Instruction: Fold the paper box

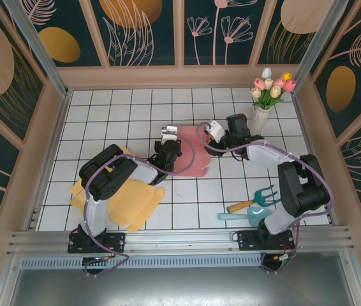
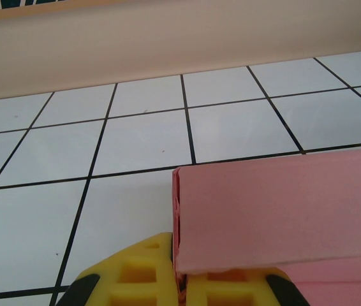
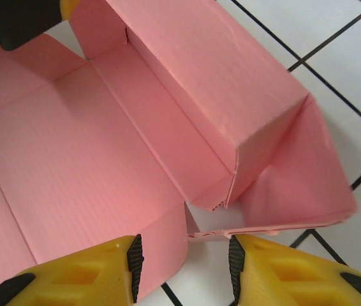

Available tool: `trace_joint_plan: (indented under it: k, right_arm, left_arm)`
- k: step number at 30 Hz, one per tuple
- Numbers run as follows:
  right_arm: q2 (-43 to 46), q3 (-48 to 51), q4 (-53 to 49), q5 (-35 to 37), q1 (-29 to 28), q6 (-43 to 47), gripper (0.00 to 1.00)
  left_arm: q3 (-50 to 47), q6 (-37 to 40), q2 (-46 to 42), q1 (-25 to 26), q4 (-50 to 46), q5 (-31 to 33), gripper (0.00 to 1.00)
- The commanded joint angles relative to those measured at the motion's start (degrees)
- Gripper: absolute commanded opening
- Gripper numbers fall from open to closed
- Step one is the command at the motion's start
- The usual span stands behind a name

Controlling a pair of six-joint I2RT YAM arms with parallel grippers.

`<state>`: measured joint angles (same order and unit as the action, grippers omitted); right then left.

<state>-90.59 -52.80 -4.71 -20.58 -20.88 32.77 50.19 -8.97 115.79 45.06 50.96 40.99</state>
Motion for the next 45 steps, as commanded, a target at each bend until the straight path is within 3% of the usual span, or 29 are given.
trace_joint_plan:
  k: [1,11,19,26,45]
  right_arm:
    - [4.0,-3.3,-7.1,1.9,0.7,3.6,0.45]
    - [12.2,1.7,-3.2,3.1,7.9,14.3,0.52]
    - [6.2,1.5,-1.2,6.0,13.0,23.1,0.54]
    - [-0.1,0.1,4.7,-2.6,12.2,25.0,0.53]
    - [-9.3,-5.1,7.8,-4.1,8.5,25.6,0.53]
  left_arm:
    - [0.2,2.0,2.2,0.2,-4.6,-1.6,0.00]
    - [0.2,2.0,2.1,0.1,-4.5,-1.8,0.00]
    - [0.6,1.9,2.3,0.1,-5.0,-1.5,0.00]
    - [0.8,1.9,2.5,0.2,-5.1,-1.3,0.00]
    - [0.5,2.2,2.4,0.2,-4.9,-1.9,0.00]
